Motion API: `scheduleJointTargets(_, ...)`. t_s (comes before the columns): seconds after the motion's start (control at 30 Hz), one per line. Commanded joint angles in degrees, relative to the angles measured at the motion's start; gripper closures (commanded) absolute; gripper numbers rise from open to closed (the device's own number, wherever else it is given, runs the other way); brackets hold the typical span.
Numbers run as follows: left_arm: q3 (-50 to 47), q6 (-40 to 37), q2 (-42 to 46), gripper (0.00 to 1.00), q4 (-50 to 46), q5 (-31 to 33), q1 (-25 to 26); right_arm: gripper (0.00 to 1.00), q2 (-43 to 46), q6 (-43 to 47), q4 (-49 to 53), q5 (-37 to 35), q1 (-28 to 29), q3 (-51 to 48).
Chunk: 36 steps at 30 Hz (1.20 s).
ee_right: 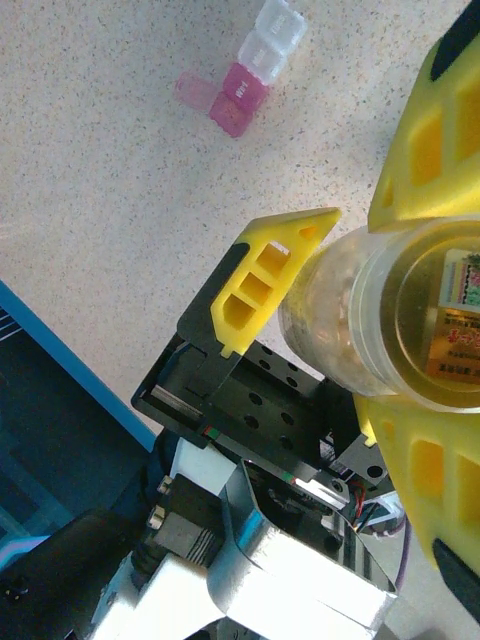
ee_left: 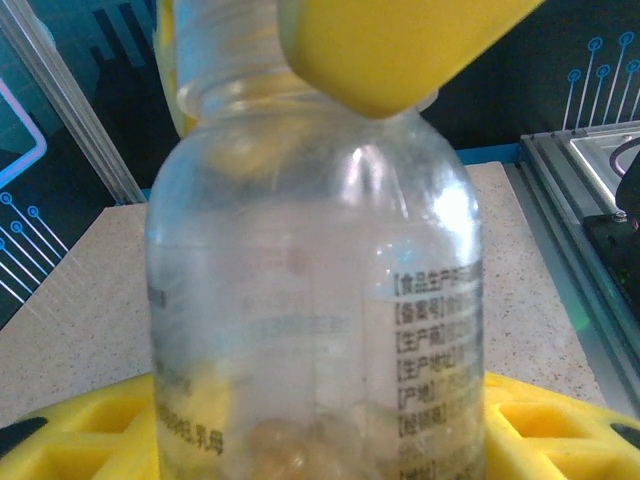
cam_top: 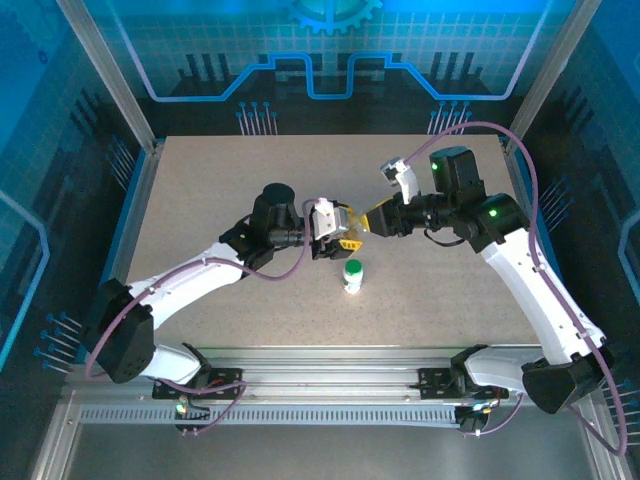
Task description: Sort the pills into containers
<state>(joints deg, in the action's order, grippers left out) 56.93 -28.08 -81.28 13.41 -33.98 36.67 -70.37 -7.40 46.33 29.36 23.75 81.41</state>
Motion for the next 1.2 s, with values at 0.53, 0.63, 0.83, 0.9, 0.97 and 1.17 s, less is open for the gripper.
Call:
scheduleJointTargets(0.53, -1.14, 3.73, 0.99, 0.96, 3.52, -0.97, 0.77, 0.42, 2.6, 10.46, -3.23, -4.49, 0.6, 0.64)
scheduleJointTargets(0.63, -3.4, 7.06, 1.12, 1.0, 9.05, 1.5, 0.71, 0.29, 2.52, 8.13, -4.15, -5.65, 0.51, 2.26)
scheduleJointTargets(0.83, -7.33, 15.55, -0.04, 1.0, 20.91, 9.64, 0.56, 0.29, 3.61, -5.02, -8.4, -13.6, 1.04, 3.73)
scheduleJointTargets(0.9, -7.92, 19.11, -0.77, 1.0, 24.52, 12.67, 0.64, 0.31, 4.17, -11.52, -9.46, -19.12, 2.85, 3.71)
scheduleJointTargets(0.97, -7.85, 24.28, -1.6, 1.0, 27.49, 17.95, 0.56, 0.35, 4.28, -15.35, -10.64, -23.79, 5.36, 3.13)
scheduleJointTargets(1.17, -8.14, 27.79, -4.14, 1.0, 33.62, 18.86, 0.67, 0.39, 1.55, -21.01, -12.59, -32.6, 9.45, 2.6)
